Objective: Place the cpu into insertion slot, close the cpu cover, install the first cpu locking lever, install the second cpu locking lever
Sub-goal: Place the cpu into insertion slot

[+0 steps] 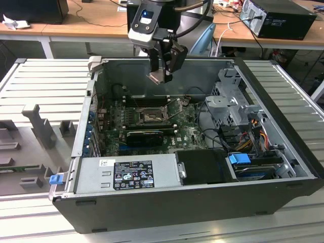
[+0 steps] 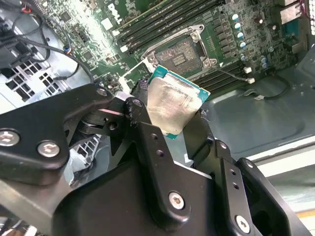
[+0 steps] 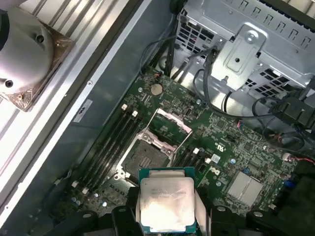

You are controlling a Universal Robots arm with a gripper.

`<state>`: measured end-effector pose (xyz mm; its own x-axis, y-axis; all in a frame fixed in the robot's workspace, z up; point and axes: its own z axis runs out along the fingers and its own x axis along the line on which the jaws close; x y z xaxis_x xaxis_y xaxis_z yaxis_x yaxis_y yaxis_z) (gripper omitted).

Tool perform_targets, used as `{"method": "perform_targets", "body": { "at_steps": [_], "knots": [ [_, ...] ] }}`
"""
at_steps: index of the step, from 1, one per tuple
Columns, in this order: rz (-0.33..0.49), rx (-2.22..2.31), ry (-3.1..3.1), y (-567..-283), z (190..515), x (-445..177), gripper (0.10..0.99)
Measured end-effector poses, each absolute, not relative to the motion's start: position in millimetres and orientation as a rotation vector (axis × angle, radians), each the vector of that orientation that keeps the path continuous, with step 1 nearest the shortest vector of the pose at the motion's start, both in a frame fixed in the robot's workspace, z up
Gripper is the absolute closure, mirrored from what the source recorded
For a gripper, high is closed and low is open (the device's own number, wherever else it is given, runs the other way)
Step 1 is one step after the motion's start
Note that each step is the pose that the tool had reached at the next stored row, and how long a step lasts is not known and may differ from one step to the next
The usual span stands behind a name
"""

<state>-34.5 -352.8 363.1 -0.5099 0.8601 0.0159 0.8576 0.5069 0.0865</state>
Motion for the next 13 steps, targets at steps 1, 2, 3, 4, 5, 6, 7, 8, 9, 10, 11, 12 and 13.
{"method": "perform_targets", "body": {
  "at_steps": [1,2,3,4,5,6,7,8,9,10,11,12,13],
  "knots": [
    [0.129,1.566,2.686,-352.8,362.6,-34.5,0.557],
    [0.128,1.587,2.673,-352.8,362.1,-34.5,0.557],
    [0.128,1.624,2.649,-352.8,361.0,-34.5,0.557],
    [0.127,1.645,2.635,-352.8,360.5,-34.5,0.557],
    [0.127,1.667,2.621,-352.8,359.9,-34.5,0.557],
    [0.126,1.71,2.592,-352.8,358.8,-34.5,0.557],
    [0.125,1.745,2.566,-352.8,358.0,-34.5,0.557],
    [0.125,1.766,2.551,-352.8,357.7,-34.5,0.557],
    [0.124,1.785,2.537,-352.9,357.4,-34.5,0.557],
    [0.123,1.818,2.512,-352.9,356.9,-34.5,0.557],
    [0.123,1.846,2.491,-352.8,356.5,-34.5,0.557],
    [0.122,1.862,2.478,-352.8,356.2,-34.5,0.557],
    [0.121,1.917,2.434,-352.8,355.5,-34.5,0.557]
  ]
}}
